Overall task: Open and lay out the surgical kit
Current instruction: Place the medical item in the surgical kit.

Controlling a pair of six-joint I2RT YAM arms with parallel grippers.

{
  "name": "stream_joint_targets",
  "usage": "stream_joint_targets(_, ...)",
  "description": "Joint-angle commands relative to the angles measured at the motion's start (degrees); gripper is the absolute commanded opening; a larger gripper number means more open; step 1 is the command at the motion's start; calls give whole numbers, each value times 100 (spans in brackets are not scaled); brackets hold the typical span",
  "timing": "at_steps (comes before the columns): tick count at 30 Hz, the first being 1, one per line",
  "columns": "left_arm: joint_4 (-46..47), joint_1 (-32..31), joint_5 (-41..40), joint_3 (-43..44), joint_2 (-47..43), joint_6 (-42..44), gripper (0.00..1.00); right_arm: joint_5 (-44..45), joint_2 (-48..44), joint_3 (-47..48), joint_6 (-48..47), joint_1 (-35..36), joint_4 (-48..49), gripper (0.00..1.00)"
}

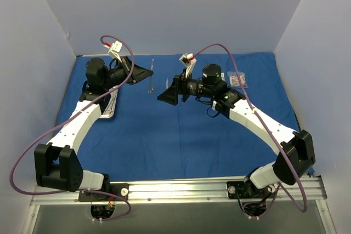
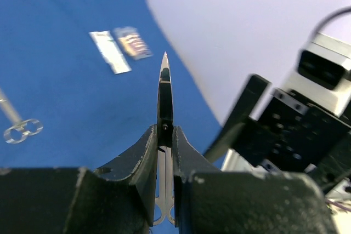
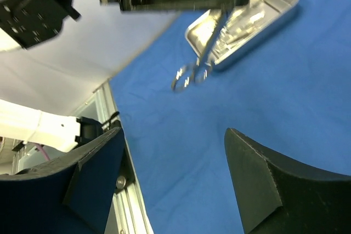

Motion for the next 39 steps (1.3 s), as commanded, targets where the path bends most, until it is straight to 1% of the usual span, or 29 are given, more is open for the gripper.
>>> stream_joint_targets(1,947,-177,211,2,-306,-473,2,-427,71,410,14,18,597,69)
stream_joint_targets(4,1253,-230,245,-77,-367,-753,2,-453,106,524,-21,-69,736,68)
stream_joint_targets(6,1596,-257,289,-156,-394,-990,2,-549,141,577,31,-148,868,64)
stream_joint_targets(10,1869,-336,404,-165,-403,-1141,2,-1049,316,674,347,-298,1447,59)
stream_joint_targets(14,2133,-389,483,-174,-403,-1316,2,-1358,475,893,400,-342,1625,54)
stream_joint_targets(18,2457,-424,501,-270,-403,-1518,2,-1516,668,1069,427,-351,1669,52)
stream_joint_targets(23,2818,-485,544,-306,-376,-1756,2,-1613,783,1096,576,-360,1976,49)
stream_joint_targets(26,2915,-485,536,-332,-376,-1791,2,-1683,836,1122,682,-360,2134,41)
stream_joint_targets(28,2950,-494,536,-341,-376,-1809,2,-1727,853,1131,708,-360,2187,38)
stream_joint_targets(29,2977,-494,544,-350,-368,-1818,2,-1736,853,1122,717,-360,2214,34)
stream_joint_targets(31,3073,-494,562,-359,-341,-1853,2,-1771,871,1105,796,-351,2310,30)
stream_joint_targets(34,3249,-494,562,-376,-289,-1941,2,-1807,871,1061,893,-351,2442,21)
stream_joint_targets(35,3275,-494,571,-385,-280,-1967,2,-1807,862,1034,901,-351,2451,16)
stream_joint_targets(37,3337,-494,580,-411,-236,-1985,2,-1807,836,1008,902,-351,2460,11)
stream_joint_targets(38,3355,-494,588,-420,-236,-1976,2,-1798,818,990,902,-351,2460,4)
stream_joint_targets(39,3346,-486,589,-446,-227,-1976,2,-1789,801,964,902,-351,2443,1)
